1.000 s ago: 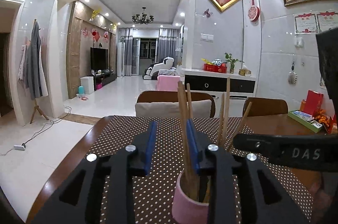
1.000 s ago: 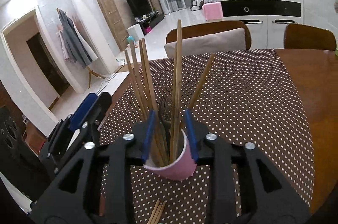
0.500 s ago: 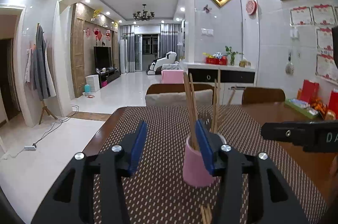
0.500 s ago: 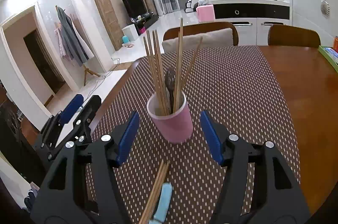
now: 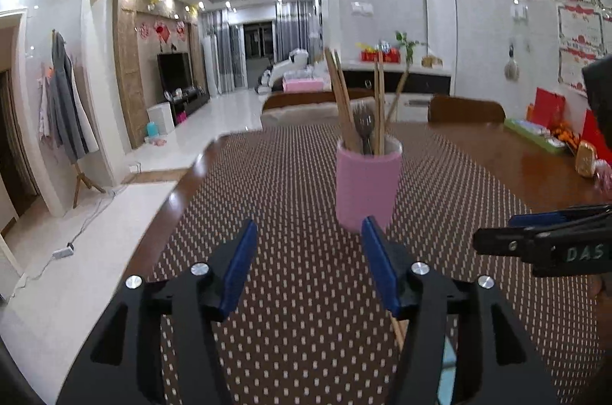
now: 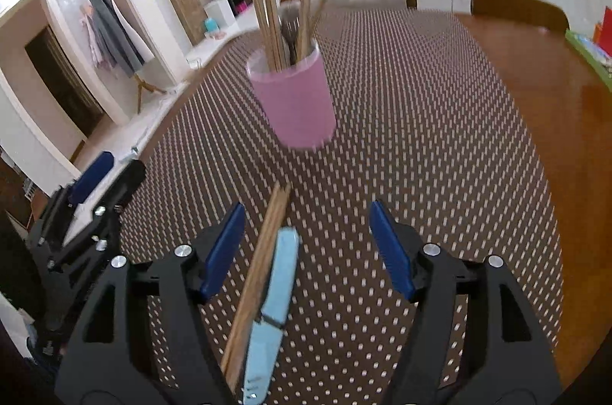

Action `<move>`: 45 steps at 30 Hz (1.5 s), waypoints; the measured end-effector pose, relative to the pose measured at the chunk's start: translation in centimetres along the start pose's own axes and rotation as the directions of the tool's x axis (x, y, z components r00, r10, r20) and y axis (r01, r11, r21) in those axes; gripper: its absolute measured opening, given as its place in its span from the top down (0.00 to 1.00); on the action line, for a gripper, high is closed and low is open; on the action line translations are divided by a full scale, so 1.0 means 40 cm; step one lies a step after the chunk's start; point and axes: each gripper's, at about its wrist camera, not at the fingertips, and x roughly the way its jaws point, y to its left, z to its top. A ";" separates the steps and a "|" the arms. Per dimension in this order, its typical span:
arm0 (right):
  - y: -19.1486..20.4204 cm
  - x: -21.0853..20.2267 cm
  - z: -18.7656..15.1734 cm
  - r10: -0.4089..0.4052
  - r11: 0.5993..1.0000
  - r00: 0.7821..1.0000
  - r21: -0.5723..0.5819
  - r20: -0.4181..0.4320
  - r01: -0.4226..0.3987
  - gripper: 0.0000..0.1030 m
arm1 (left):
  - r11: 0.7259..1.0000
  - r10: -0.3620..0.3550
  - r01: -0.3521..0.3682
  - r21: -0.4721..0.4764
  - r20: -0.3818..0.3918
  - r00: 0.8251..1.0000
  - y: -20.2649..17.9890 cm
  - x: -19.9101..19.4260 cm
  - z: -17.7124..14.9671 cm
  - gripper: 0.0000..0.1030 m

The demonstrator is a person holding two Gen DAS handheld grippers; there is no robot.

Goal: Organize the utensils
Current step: 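Move both tools back toward the light blue knife and chopsticks, then grasp the light blue knife with the right tool while the left tool grasps a chopstick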

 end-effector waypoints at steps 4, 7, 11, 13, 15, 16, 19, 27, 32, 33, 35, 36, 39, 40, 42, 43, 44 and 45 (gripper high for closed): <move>0.000 0.050 -0.054 -0.016 1.000 0.998 0.000 -0.066 0.016 0.35 | 1.000 -0.007 0.008 0.010 -0.046 0.999 0.005 0.003 -0.043 0.45; 0.003 0.080 -0.089 -0.026 1.000 0.994 -0.005 -0.106 0.026 0.35 | 1.000 -0.023 0.024 0.002 -0.086 0.996 0.015 0.006 -0.072 0.44; 0.011 0.112 -0.126 -0.027 1.000 0.988 -0.014 -0.151 0.026 0.35 | 0.999 -0.036 0.037 0.000 -0.122 0.992 0.021 0.009 -0.104 0.40; 0.020 0.122 -0.138 -0.028 1.000 0.986 -0.020 -0.164 0.025 0.35 | 0.999 -0.044 0.045 0.000 -0.145 0.988 0.020 0.013 -0.119 0.39; 0.034 0.130 -0.146 -0.040 0.999 0.986 -0.041 -0.165 0.033 0.35 | 0.999 -0.051 0.051 0.001 -0.173 0.984 0.020 0.021 -0.132 0.37; 0.041 0.133 -0.146 -0.055 0.997 0.986 -0.063 -0.157 0.045 0.35 | 0.999 -0.053 0.054 -0.002 -0.185 0.981 0.020 0.025 -0.139 0.36; 0.064 0.146 -0.148 -0.097 0.990 0.985 -0.118 -0.145 0.080 0.35 | 0.998 -0.060 0.059 -0.012 -0.215 0.975 0.019 0.037 -0.152 0.35; 0.099 0.166 -0.136 -0.132 0.979 0.985 -0.170 -0.112 0.112 0.76 | 0.996 -0.088 0.081 -0.036 -0.280 0.956 0.008 0.065 -0.164 0.30; 0.043 0.165 -0.125 -0.034 0.996 0.993 -0.083 -0.115 0.025 0.78 | 0.993 -0.117 0.107 -0.049 -0.309 0.944 -0.015 0.092 -0.158 0.29; 0.030 0.162 -0.124 -0.010 0.998 0.993 -0.057 -0.115 0.004 0.78 | 0.992 -0.128 0.117 -0.053 -0.318 0.940 -0.024 0.098 -0.157 0.28; 0.010 0.159 -0.124 0.038 0.999 0.993 -0.006 -0.113 -0.039 0.79 | 0.991 -0.133 0.125 -0.047 -0.335 0.933 -0.039 0.107 -0.158 0.28; 0.003 0.156 -0.126 0.056 0.998 0.993 0.011 -0.108 -0.055 0.79 | 0.990 -0.139 0.133 -0.042 -0.348 0.927 -0.050 0.114 -0.161 0.28; -0.024 0.149 -0.120 0.098 0.995 0.991 0.013 -0.087 -0.097 0.79 | 0.990 -0.141 0.142 -0.023 -0.369 0.919 -0.079 0.134 -0.166 0.28; -0.031 0.147 -0.122 0.112 0.994 0.990 0.016 -0.083 -0.111 0.79 | 0.990 -0.134 0.139 -0.015 -0.378 0.916 -0.088 0.141 -0.167 0.28; -0.046 0.141 -0.126 0.137 0.990 0.987 0.030 -0.083 -0.135 0.79 | 0.990 -0.130 0.138 -0.008 -0.391 0.911 -0.102 0.155 -0.166 0.28; -0.062 0.135 -0.130 0.147 0.989 0.986 0.038 -0.084 -0.144 0.79 | 0.991 -0.125 0.134 -0.004 -0.396 0.910 -0.110 0.159 -0.166 0.28; -0.072 0.136 -0.129 0.155 0.987 0.984 0.045 -0.084 -0.152 0.79 | 0.992 -0.117 0.128 0.001 -0.398 0.910 -0.115 0.162 -0.165 0.28; -0.080 0.136 -0.128 0.162 0.986 0.983 0.048 -0.084 -0.159 0.79 | 0.993 -0.106 0.120 0.010 -0.399 0.911 -0.122 0.168 -0.163 0.28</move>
